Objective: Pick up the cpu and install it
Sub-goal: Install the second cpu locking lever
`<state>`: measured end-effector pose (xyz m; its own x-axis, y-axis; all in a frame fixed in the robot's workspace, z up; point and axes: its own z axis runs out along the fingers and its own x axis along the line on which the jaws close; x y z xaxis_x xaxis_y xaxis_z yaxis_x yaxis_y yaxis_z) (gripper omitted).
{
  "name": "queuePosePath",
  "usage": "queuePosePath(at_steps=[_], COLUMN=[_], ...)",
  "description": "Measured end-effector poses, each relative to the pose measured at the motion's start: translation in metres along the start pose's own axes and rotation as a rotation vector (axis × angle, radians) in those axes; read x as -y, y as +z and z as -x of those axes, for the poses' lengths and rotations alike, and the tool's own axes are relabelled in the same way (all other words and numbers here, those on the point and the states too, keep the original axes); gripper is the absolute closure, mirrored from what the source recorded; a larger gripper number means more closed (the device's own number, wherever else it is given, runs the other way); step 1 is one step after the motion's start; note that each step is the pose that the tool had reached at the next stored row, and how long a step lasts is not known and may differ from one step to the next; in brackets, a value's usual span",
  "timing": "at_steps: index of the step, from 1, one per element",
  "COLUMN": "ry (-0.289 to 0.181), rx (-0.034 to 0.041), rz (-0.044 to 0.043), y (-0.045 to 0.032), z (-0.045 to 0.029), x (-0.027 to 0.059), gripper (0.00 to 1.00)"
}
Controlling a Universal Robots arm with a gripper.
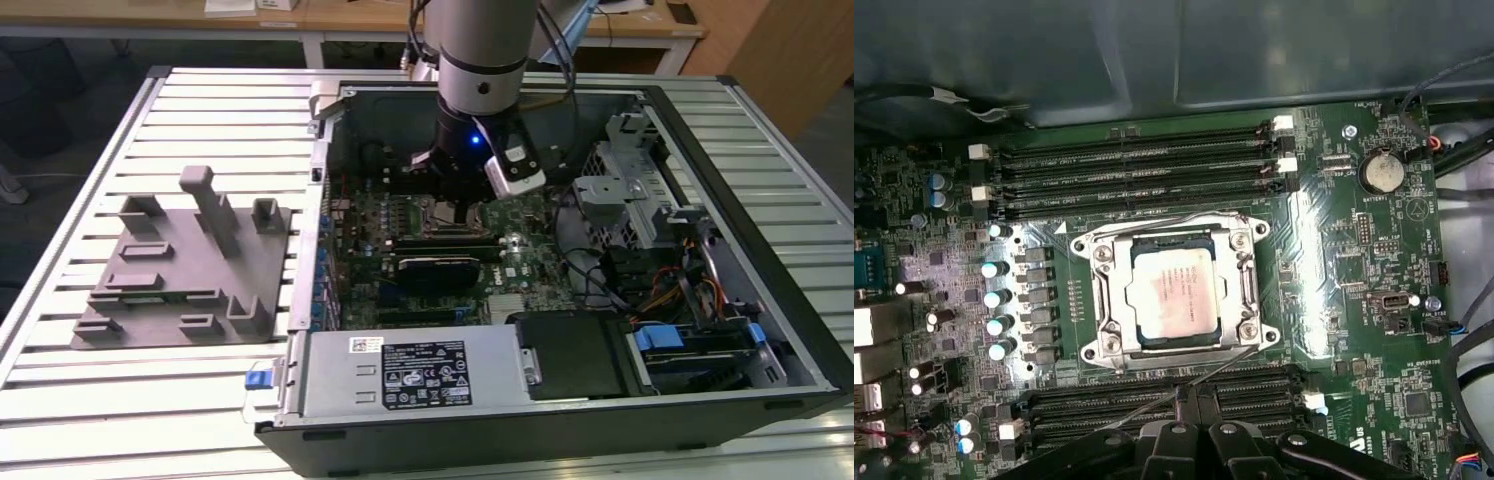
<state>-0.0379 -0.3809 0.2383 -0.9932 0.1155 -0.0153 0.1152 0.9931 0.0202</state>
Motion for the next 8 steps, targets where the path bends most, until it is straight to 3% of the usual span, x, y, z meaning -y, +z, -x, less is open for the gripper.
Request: queuePosePath(at_steps=[4,8], ry=[-0.001,-0.032], rx=[0.0,-0.0006], rz=[0.0002,0.0006], y=[0.0001,0.0015], z=[-0.0003,-0.0022], x=[0.0001,0.0004], gripper=[0.89,0.89])
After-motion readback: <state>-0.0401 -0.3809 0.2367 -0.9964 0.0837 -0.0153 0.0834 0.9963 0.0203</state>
